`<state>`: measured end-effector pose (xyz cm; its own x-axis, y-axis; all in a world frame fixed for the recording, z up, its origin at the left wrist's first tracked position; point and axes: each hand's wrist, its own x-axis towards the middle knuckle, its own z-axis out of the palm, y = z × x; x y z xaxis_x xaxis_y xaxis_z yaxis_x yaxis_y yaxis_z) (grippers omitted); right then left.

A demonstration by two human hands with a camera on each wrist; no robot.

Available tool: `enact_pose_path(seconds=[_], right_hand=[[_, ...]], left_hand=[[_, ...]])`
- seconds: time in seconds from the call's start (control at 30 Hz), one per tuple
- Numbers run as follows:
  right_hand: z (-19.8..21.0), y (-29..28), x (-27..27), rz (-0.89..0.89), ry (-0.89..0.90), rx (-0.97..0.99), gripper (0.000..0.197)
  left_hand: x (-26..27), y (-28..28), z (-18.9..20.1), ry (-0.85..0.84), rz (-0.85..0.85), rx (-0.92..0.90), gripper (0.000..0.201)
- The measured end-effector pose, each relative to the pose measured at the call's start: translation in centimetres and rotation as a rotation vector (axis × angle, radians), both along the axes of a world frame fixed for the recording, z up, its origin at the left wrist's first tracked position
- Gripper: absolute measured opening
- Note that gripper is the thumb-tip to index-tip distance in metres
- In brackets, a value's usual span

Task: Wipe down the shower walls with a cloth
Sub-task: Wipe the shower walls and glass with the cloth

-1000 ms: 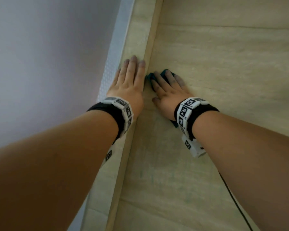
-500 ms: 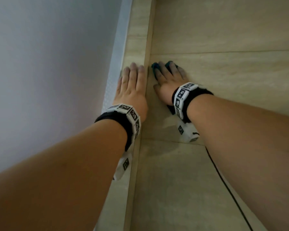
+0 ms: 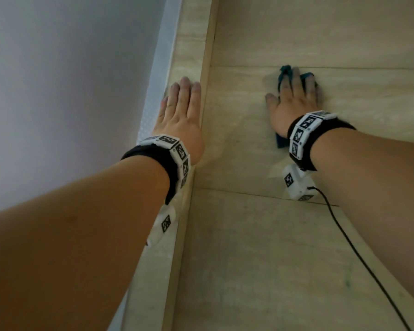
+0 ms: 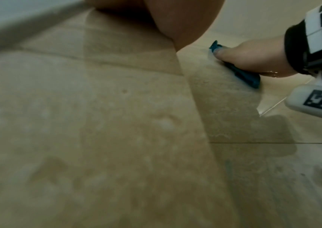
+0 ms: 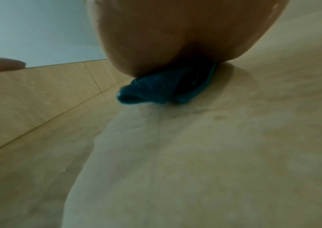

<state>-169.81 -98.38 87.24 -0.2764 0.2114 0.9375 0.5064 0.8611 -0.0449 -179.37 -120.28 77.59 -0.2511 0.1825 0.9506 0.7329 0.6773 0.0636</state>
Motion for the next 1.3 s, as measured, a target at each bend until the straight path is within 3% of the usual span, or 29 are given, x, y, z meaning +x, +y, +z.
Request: enact_pose_path(seconds=[0.17, 0.47, 0.6, 0.7, 1.0, 1.17, 1.3], right_hand=[[0.2, -1.6, -1.4, 0.002, 0.007, -0.018, 0.072], [0.1, -8.6, -6.8, 0.077, -0.122, 0.231, 0.065], [0.7, -6.6, -5.5, 0.064, -0.102, 0.266, 0.064], [1.4, -3.1, -2.8, 0.016, -0.013, 0.193, 0.064], [0.4, 6.6, 5.6, -0.035, 0.037, -0.079, 0.070], [0.1, 4.2, 4.4, -0.020, 0.016, -0.155, 0.074], [-2.6, -0.9, 0.1, 0.016, -0.090, 0.072, 0.074]], left_hand=[[0.6, 0.0, -0.1, -0.012, -0.015, -0.011, 0.093], [0.3, -0.1, -0.2, 0.047, -0.042, 0.013, 0.082], [0.0, 0.0, -0.5, 0.058, -0.034, 0.033, 0.086], [0.0, 0.0, -0.5, 0.034, -0.021, 0.026, 0.087], [0.6, 0.4, -0.4, -0.039, 0.018, 0.025, 0.094], [0.2, 0.6, -0.4, -0.012, 0.028, 0.030, 0.094], [0.1, 0.4, -0.4, 0.008, 0.021, 0.022, 0.091]])
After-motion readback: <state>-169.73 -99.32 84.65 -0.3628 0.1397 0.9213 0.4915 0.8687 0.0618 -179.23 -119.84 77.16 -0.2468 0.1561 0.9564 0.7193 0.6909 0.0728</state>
